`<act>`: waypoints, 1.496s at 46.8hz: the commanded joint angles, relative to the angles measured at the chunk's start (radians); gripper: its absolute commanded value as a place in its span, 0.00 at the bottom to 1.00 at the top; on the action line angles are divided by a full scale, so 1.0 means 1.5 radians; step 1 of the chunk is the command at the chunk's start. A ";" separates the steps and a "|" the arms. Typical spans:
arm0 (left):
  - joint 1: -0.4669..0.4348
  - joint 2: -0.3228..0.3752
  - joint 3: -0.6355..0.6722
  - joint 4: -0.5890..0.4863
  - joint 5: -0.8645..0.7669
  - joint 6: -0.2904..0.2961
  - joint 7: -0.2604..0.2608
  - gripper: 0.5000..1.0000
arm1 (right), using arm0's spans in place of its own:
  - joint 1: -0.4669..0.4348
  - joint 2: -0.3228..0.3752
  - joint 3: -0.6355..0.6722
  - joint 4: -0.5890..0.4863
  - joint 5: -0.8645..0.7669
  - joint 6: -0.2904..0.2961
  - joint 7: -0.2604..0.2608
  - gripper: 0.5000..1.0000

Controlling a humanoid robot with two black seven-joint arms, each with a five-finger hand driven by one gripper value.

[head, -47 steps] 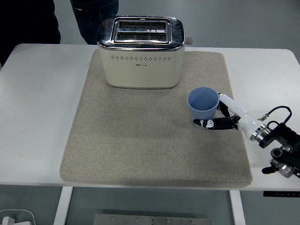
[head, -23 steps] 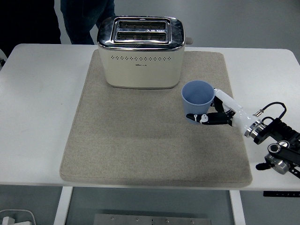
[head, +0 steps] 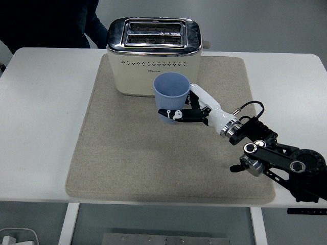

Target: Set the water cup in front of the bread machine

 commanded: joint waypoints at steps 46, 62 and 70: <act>-0.001 0.000 0.000 -0.001 0.000 0.000 0.000 1.00 | 0.007 0.143 0.000 -0.159 -0.035 -0.001 0.017 0.83; 0.000 0.000 0.000 -0.001 0.000 0.000 0.000 1.00 | 0.007 0.127 0.003 -0.155 -0.035 -0.001 0.017 0.83; 0.000 0.000 0.000 0.000 0.000 0.000 0.000 1.00 | 0.010 0.095 0.005 -0.139 -0.033 0.000 0.017 0.83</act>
